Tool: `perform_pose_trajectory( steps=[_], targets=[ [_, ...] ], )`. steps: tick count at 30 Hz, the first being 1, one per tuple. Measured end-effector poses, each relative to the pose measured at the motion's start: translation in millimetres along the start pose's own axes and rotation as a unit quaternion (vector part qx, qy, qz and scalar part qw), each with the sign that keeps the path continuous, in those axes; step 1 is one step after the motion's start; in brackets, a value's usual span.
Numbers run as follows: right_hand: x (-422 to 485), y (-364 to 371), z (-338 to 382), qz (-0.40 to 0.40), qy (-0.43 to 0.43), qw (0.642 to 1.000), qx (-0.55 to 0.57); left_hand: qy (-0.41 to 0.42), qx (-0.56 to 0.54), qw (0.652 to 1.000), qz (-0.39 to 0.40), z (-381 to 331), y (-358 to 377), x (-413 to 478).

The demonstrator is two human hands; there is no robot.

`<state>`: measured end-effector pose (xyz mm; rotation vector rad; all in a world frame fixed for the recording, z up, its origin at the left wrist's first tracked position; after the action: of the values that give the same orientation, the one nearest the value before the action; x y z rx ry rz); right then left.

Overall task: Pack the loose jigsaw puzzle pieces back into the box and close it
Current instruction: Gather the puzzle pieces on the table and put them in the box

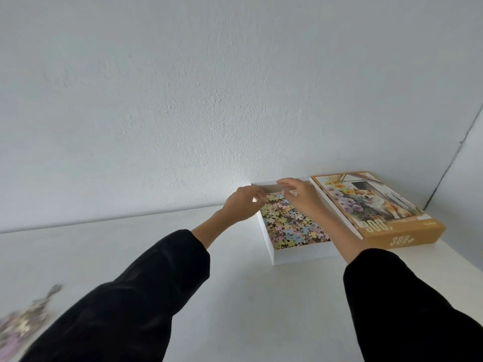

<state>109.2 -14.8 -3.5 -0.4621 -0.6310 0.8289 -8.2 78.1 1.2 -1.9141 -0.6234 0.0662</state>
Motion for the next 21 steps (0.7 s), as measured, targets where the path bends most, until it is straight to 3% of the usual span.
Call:
perform_pose_trajectory(
  steps=[16,21],
  targets=[
    [-41,180,162,0.074,-0.034,0.994,0.067,0.021,0.04,0.999,0.015,118,-98,-212],
    [-85,259,215,0.153,-0.062,0.982,0.09,0.042,0.045,0.998,0.018,156,-129,-300]
  ],
)
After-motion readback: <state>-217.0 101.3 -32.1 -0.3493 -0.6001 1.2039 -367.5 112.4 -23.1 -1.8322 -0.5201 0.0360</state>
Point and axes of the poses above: each hand's wrist, its own x-axis towards the middle knuckle, its own y-axis out of the palm, z = x × y, the point moved 6 cm from there along x, towards the middle knuckle, and after that the axes turned 6 degrees about x, right-handed, at the moved point
